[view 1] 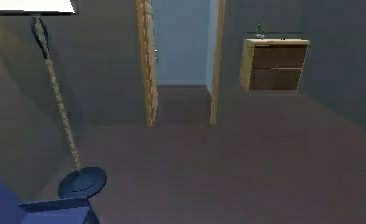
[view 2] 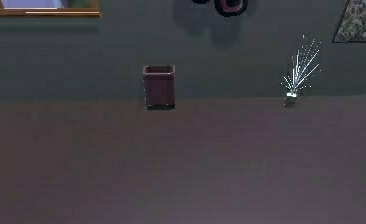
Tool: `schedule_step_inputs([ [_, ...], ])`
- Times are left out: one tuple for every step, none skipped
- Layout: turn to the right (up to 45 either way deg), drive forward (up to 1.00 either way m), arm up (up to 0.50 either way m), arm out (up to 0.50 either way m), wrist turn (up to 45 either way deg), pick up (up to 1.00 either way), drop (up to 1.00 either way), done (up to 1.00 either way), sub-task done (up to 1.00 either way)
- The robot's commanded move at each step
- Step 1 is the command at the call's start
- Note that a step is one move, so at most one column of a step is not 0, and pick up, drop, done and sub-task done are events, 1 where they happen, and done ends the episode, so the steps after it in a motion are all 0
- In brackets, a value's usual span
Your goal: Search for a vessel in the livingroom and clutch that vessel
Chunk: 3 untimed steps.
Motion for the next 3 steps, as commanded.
schedule_step_inputs([
  [0.0, 1.00, 0.00, 0.00, 0.0, 0.00, 0.00, 0.00, 0.00],
  [0.0, 1.00, 0.00, 0.00, 0.0, 0.00, 0.00, 0.00, 0.00],
  [-3.0, 0.00, 0.00, 0.00, 0.0, 0.00, 0.00, 0.00, 0.00],
])
